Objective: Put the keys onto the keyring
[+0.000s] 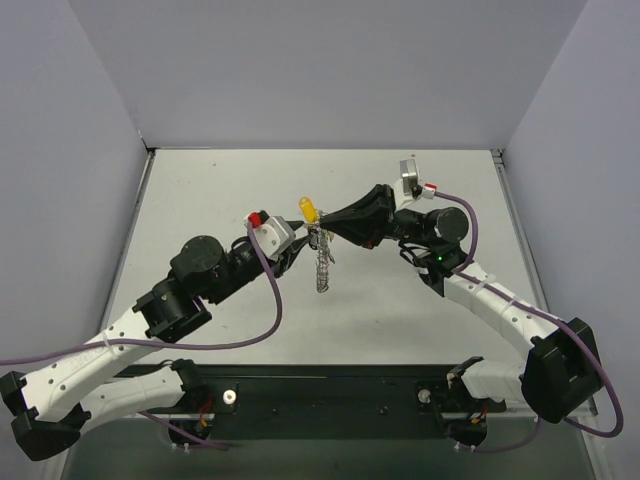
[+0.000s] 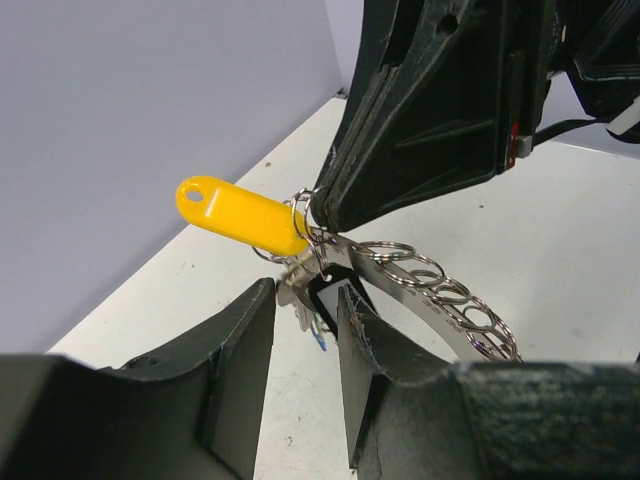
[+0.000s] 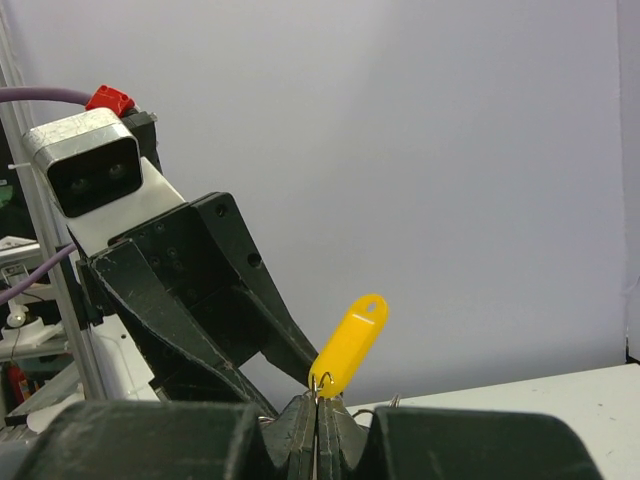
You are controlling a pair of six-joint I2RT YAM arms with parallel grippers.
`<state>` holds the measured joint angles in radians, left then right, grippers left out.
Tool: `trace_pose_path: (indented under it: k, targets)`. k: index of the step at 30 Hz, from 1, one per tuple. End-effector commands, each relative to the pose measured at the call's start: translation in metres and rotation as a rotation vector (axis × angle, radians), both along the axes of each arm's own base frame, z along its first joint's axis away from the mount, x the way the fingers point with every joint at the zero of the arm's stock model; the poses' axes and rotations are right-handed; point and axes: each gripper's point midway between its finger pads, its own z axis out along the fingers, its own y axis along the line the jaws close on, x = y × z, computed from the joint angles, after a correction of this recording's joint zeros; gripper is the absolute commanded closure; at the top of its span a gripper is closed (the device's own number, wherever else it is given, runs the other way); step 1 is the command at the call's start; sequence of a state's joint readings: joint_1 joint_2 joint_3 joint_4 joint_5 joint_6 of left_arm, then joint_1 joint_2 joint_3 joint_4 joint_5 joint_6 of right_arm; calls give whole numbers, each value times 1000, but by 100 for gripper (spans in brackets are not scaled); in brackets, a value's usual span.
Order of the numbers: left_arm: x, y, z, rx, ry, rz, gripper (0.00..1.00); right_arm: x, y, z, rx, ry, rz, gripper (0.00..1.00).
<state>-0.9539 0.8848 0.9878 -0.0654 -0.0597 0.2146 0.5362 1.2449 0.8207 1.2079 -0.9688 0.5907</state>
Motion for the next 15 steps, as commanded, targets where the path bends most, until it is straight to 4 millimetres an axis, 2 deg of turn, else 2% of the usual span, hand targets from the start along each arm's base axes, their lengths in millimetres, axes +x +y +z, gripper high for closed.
trace_pose_path:
  k: [1,7,15]
  targets:
    - [5,4,33,-91,-73,39,59,-31,-21,66,174,-318,-14,100]
    - [3,0,38,-103,-90,19,58,-32,-18,64,172,-314,1,100]
    - [3,-10,33,-77,-77,-17,62,-32,-18,65,177,-313,2,100]
